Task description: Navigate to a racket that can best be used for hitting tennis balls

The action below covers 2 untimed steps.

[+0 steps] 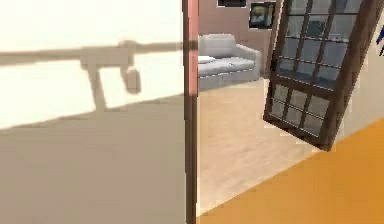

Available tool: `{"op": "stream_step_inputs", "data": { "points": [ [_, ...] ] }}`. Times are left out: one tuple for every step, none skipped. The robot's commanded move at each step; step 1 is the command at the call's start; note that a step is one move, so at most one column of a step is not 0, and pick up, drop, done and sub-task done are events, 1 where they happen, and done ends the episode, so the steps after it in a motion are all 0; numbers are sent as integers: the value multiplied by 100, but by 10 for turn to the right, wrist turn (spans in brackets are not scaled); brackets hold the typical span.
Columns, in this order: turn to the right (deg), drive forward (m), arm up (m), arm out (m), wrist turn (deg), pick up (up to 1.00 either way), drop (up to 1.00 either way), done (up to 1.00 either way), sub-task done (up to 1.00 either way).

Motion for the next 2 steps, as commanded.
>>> {"op": "stream_step_inputs", "data": {
  "points": [
    [450,0,0,0,0,0,0,0,0],
    [180,0,0,0,0,0,0,0,0]
  ]
}}
